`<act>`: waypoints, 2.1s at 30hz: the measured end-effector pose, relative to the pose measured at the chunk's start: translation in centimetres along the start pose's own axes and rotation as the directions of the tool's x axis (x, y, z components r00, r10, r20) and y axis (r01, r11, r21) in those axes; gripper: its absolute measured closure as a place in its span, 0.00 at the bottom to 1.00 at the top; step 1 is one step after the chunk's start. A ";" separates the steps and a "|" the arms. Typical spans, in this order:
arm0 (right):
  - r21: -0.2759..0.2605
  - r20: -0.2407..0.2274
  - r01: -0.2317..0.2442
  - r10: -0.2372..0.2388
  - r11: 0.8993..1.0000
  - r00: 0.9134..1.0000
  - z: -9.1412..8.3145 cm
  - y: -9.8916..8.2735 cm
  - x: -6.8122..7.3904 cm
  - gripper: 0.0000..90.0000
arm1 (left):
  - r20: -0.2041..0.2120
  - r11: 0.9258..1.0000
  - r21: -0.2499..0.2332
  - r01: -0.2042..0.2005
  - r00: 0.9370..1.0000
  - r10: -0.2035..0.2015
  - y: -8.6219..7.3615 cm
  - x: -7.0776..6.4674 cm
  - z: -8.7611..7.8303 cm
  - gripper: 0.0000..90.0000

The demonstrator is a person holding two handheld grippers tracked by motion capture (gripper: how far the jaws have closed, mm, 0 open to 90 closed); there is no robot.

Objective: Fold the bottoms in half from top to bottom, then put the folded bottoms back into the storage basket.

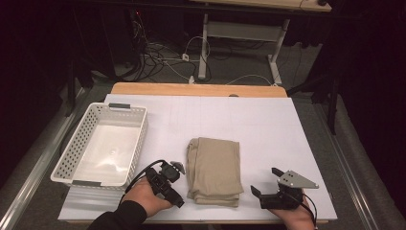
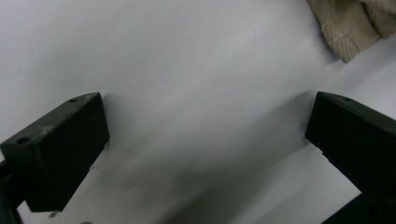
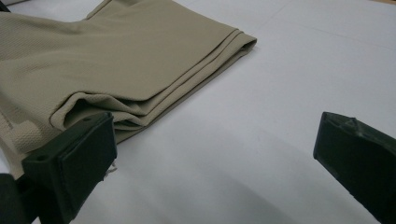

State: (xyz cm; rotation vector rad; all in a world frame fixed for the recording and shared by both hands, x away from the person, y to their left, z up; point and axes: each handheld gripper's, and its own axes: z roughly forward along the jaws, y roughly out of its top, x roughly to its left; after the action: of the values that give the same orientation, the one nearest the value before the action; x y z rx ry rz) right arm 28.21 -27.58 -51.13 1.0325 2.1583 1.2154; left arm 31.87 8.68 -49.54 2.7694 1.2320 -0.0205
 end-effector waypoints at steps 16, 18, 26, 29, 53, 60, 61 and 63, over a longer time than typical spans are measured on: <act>0.009 -0.006 0.001 -0.001 1.000 1.000 0.4 0.0 0.2 0.00 | 0.047 0.997 0.072 -0.032 0.998 0.028 0.8 -0.1 -0.7 0.00; 0.008 -0.005 0.002 -0.002 1.000 1.000 0.4 0.1 0.2 0.00 | 0.048 0.997 0.070 -0.037 0.998 0.034 0.8 -0.2 -0.8 0.00; 0.002 -0.006 0.006 -0.006 1.000 1.000 0.4 0.2 0.3 0.00 | 0.042 0.996 0.054 -0.066 0.997 0.064 1.0 -1.0 -1.5 0.00; -0.001 -0.008 0.009 -0.009 1.000 1.000 0.5 0.3 0.3 0.00 | 0.045 0.996 0.045 -0.077 0.996 0.075 1.1 -1.2 -1.7 0.00; -0.015 -0.029 0.039 -0.039 0.999 0.999 1.5 1.6 1.1 0.00 | 0.148 0.992 0.011 -0.126 0.981 0.123 3.8 -4.5 -1.0 0.10; -0.017 -0.033 0.037 -0.038 0.999 0.999 1.3 1.4 1.1 0.00 | 0.127 0.989 0.030 -0.145 0.982 0.140 4.8 -4.8 -0.7 0.26; -0.015 -0.035 0.039 -0.040 0.999 0.999 1.3 1.4 1.1 0.00 | 0.127 0.989 0.030 -0.145 0.982 0.140 4.8 -4.8 -0.7 0.28; -0.015 -0.037 0.039 -0.040 0.999 0.999 1.3 1.4 1.1 0.00 | 0.118 0.987 0.032 -0.160 0.981 0.156 4.8 -4.8 -0.8 0.33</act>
State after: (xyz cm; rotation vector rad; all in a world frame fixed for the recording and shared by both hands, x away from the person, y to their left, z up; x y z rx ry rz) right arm 28.97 -25.62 -50.65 0.9640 2.1843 1.2397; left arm 32.21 2.01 -48.02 2.8475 0.9931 -0.1911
